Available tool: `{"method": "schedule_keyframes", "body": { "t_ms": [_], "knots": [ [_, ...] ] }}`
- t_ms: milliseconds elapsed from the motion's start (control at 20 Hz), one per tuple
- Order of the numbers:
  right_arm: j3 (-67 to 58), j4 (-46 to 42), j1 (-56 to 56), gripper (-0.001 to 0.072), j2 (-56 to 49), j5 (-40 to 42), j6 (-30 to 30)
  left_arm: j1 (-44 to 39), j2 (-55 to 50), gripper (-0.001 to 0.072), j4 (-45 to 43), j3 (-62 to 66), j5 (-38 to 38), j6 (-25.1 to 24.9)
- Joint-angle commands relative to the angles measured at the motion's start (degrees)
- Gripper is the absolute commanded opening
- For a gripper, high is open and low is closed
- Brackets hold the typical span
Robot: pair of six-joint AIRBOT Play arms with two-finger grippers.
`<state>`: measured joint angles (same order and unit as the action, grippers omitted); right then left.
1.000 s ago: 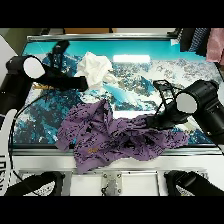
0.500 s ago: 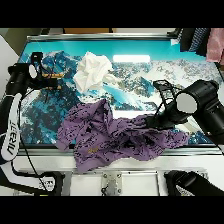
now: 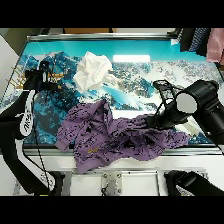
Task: Fold the clothes and pants, and hang the long-sleeved shirts on hangers.
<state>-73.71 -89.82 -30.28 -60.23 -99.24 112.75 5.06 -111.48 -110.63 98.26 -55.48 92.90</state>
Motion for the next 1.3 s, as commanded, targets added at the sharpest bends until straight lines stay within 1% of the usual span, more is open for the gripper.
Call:
{"method": "schedule_keyframes", "body": {
  "t_ms": [0, 200, 500, 550, 600, 700, 750, 800, 1000, 1250],
  "knots": [
    [0.02, 0.04, -0.02, 0.0018, -0.04, 0.00, 0.00, 0.17, -4.50, 0.0665, -0.90, 3.96, -1.60, 0.07],
    [0.02, 0.04, -0.02, 0.0018, -0.04, 0.00, 0.00, 0.98, -4.76, 0.0665, -0.85, 2.19, -0.22, 0.09],
    [0.02, 0.04, -0.02, 0.0017, -0.04, 0.00, 0.00, 1.99, -4.74, 0.0662, -0.42, 0.92, -0.55, 0.57],
    [0.02, 0.04, -0.02, 0.0018, -0.04, 0.00, 0.00, 1.95, -4.74, 0.0505, -0.39, 0.92, -0.61, 0.63],
    [0.02, 0.04, -0.02, 0.0018, -0.04, 0.00, 0.00, 1.95, -4.74, 0.0314, -0.39, 0.92, -0.94, 0.66],
    [0.02, 0.04, -0.02, 0.0018, -0.04, 0.00, 0.00, 1.95, -4.74, 0.0301, -0.44, 0.92, -1.40, 1.01],
    [0.02, 0.04, -0.02, 0.0018, -0.04, 0.00, 0.00, 1.95, -4.74, 0.0174, -0.44, 0.92, -1.90, 0.98],
    [0.02, 0.04, -0.02, 0.0018, -0.04, 0.00, 0.00, 1.95, -4.72, 0.0020, -0.44, 0.92, -2.56, 0.96],
    [0.02, 0.04, -0.02, 0.0018, -0.04, 0.00, 0.00, 1.95, -3.89, 0.0019, -0.90, 0.94, -3.48, 0.94],
    [0.02, 0.04, -0.02, 0.0018, -0.04, 0.00, 0.00, 1.92, 3.10, 0.0019, -0.79, 0.94, -3.76, 0.39]
  ]
}}
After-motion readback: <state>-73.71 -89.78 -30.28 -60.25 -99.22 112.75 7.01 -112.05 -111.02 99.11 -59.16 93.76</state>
